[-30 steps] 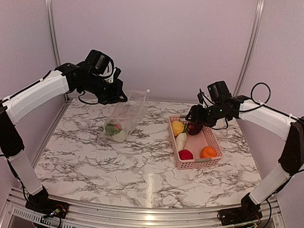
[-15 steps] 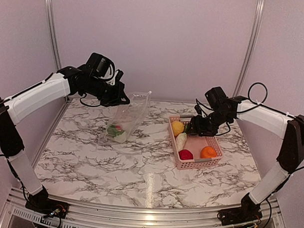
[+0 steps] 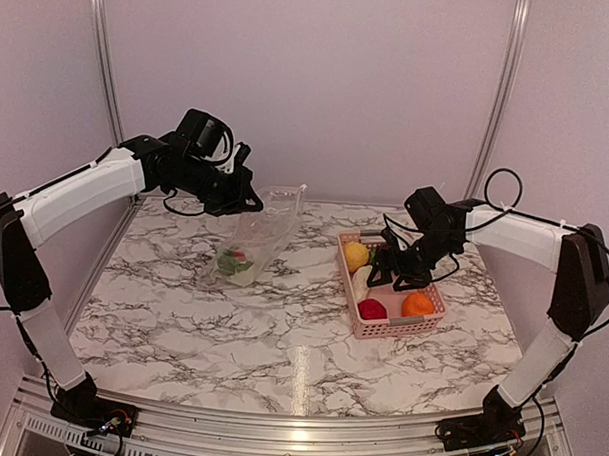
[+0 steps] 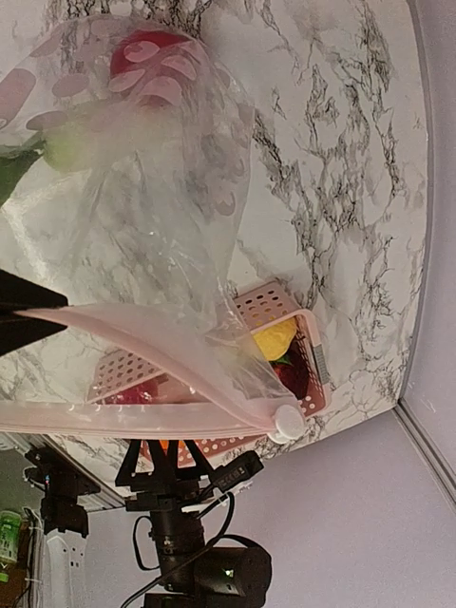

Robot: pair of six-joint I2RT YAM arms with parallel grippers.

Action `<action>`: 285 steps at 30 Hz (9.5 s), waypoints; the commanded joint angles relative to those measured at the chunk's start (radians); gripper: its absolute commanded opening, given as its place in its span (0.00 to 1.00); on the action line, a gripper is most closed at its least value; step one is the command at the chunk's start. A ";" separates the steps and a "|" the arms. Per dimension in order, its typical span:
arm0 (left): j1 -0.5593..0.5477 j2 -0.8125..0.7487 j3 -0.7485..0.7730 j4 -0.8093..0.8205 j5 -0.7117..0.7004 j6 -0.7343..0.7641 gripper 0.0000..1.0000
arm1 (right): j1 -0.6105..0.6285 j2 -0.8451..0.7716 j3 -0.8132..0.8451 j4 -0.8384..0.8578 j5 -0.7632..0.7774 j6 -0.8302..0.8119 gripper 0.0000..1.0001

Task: Place the food in the zip-top bag and seal the zipper
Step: Adjust the zipper food storage bag at the center of the board, then pick up the fake fruit from the bin, then place the fake fruit in the zipper food storage bag, then adjust the zipper food storage bag at the center of the board, then pick up the fake fruit from the bin.

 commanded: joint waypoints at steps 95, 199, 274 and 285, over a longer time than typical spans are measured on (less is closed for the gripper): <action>0.038 0.044 0.082 0.026 0.004 0.022 0.00 | 0.290 0.266 0.873 0.211 0.013 0.148 0.52; 0.036 -0.191 0.073 -0.173 -0.397 0.083 0.00 | 0.195 0.178 0.732 0.232 -0.147 0.201 0.60; 0.023 -0.165 -0.059 -0.141 -0.183 0.029 0.00 | -0.088 0.218 0.128 0.351 0.312 0.441 0.84; 0.023 -0.167 -0.076 -0.140 -0.176 0.012 0.00 | -0.089 0.243 0.102 0.394 0.391 0.511 0.86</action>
